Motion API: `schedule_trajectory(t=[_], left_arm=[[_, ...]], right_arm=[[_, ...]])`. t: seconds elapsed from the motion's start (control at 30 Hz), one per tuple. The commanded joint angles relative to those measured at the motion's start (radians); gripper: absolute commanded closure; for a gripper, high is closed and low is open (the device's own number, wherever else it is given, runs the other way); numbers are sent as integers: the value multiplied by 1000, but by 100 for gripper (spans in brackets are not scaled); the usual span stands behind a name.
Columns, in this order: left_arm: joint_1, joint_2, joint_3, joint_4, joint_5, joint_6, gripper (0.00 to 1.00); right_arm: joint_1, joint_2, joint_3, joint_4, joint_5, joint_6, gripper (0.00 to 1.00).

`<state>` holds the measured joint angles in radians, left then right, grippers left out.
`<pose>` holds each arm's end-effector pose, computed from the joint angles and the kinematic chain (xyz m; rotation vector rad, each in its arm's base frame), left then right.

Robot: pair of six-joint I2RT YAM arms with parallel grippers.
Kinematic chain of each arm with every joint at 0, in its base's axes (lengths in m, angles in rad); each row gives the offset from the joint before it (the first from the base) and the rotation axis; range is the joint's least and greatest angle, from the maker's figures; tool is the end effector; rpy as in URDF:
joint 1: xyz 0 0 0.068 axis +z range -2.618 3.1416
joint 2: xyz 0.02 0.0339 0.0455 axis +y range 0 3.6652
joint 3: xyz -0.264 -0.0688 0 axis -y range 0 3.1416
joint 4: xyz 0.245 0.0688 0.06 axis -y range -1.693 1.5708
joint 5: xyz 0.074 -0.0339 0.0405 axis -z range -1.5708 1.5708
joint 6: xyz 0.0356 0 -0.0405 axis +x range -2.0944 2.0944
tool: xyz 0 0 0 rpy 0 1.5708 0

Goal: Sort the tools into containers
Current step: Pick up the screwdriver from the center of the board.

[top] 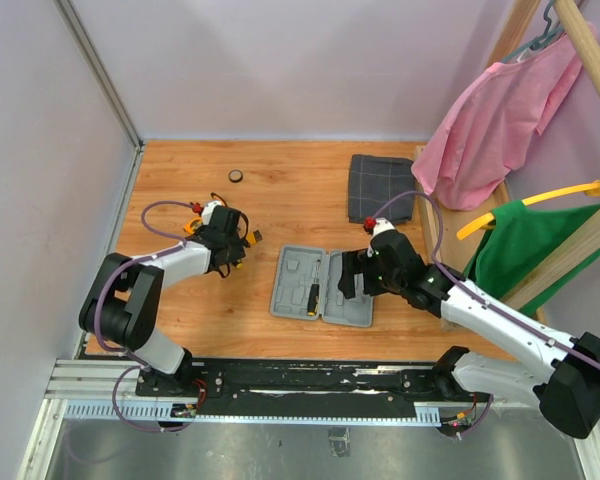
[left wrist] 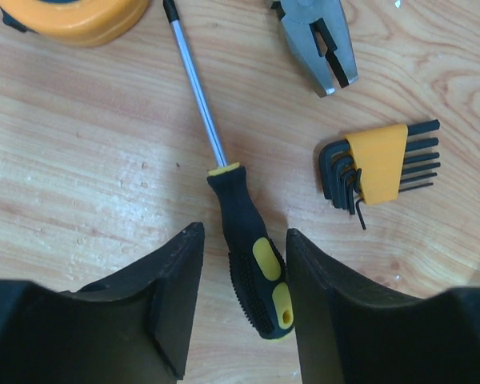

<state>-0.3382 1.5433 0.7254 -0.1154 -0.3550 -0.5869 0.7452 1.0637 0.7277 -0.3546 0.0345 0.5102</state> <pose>0.2757 -0.0839 0.1534 -0.4423 2.3837 0.0321 0.1679 0.1533 0.2503 -0.2553 2.3248 0.6141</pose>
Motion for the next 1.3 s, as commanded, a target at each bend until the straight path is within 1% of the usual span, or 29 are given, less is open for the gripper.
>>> schedule_trajectory(t=[0.0, 0.17, 0.23, 0.43, 0.57, 0.67, 0.77, 0.87, 1.0, 1.1, 1.17, 1.23, 1.27], left_arm=[[7, 47, 7, 2, -11, 23, 55], [7, 44, -12, 19, 25, 34, 72], [8, 23, -24, 24, 37, 36, 76], [8, -96, -49, -10, 36, 58, 82], [7, -228, -58, -41, 46, 99, 85], [7, -345, -64, -58, 65, 125, 85], [8, -449, -80, -44, 143, 160, 85], [7, -535, -84, -45, 220, 171, 84], [4, -585, -50, -87, 335, 178, 89], [-1, -603, -21, -124, 403, 198, 90], [-21, -613, -2, -138, 441, 205, 94], [-61, -615, 10, -148, 465, 212, 99], [-80, -613, 18, -154, 477, 215, 99]], right_arm=[[-13, -34, -22, 5, 47, 13, 1], [-13, -47, -16, -1, 58, 16, 1], [-12, -45, -14, -4, 65, 19, 1], [-13, -35, 16, -17, 113, 22, 1], [-12, -23, 61, -38, 158, -1, 1], [-13, -30, 68, -9, 176, -53, 1], [-12, -65, 36, 58, 194, -83, 1], [-12, -126, -11, 151, 171, -139, 1], [-12, -197, -46, 243, 79, -256, 1], [-13, -249, -84, 334, -3, -328, 0], [-11, -280, -130, 432, -64, -383, 1], [-7, -313, -185, 550, -131, -437, 3], [-1, -329, -214, 611, -175, -477, 3]])
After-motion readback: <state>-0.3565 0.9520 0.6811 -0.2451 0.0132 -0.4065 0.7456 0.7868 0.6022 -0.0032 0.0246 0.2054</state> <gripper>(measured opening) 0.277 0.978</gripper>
